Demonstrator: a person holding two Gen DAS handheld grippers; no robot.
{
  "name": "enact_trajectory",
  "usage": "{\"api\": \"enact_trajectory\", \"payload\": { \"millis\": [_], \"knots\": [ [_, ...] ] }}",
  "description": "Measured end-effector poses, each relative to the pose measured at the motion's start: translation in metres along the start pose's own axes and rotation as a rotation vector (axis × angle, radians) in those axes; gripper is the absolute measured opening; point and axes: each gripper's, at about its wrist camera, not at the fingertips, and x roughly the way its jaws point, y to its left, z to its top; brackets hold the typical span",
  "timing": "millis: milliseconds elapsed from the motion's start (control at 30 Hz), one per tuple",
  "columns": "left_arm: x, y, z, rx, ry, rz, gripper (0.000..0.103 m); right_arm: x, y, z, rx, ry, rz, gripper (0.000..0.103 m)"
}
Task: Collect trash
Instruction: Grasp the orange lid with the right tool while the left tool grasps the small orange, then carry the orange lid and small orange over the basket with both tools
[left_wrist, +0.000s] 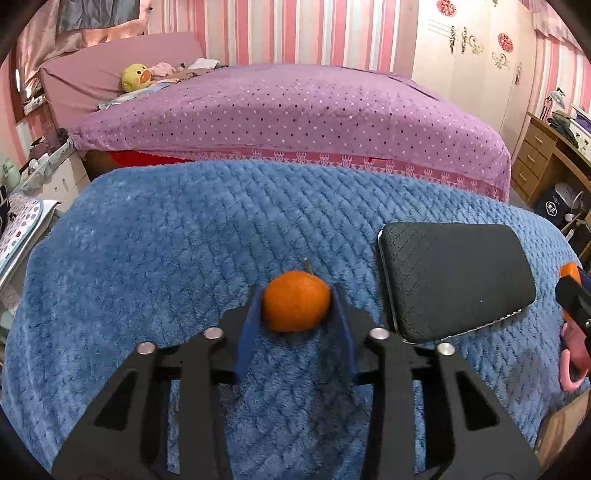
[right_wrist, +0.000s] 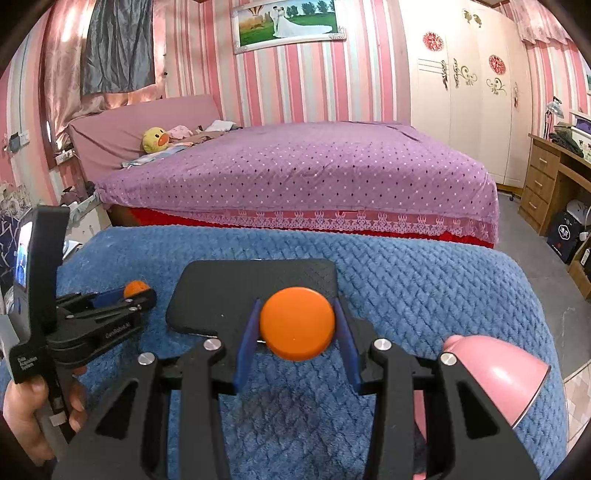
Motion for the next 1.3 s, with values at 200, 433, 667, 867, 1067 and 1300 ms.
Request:
{"api": "enact_trajectory", "payload": {
  "millis": [200,433,667,867,1067,1300],
  "knots": [
    [-0.021,0.006,-0.006,-0.004,-0.017,0.01,0.026,-0.004,0.0,-0.001,0.01,0.004,0.001,0.04],
    [-0.078,0.009,-0.033,-0.018,-0.076,0.045,0.026,-0.039,-0.007,-0.018,-0.015,0.024,-0.001,0.04],
    [-0.131,-0.007,-0.074,-0.026,-0.117,0.059,0.026,-0.093,-0.037,-0.043,-0.029,0.029,-0.029,0.04],
    [-0.175,-0.039,-0.096,-0.001,-0.165,0.04,0.026,-0.136,-0.072,-0.055,-0.015,0.027,-0.053,0.04],
    [-0.212,-0.088,-0.122,0.066,-0.207,-0.001,0.026,-0.182,-0.105,-0.065,0.004,0.0,-0.072,0.04],
    [-0.235,-0.141,-0.147,0.106,-0.199,-0.063,0.026,-0.234,-0.153,-0.087,0.047,-0.026,-0.131,0.04]
  ]
}}
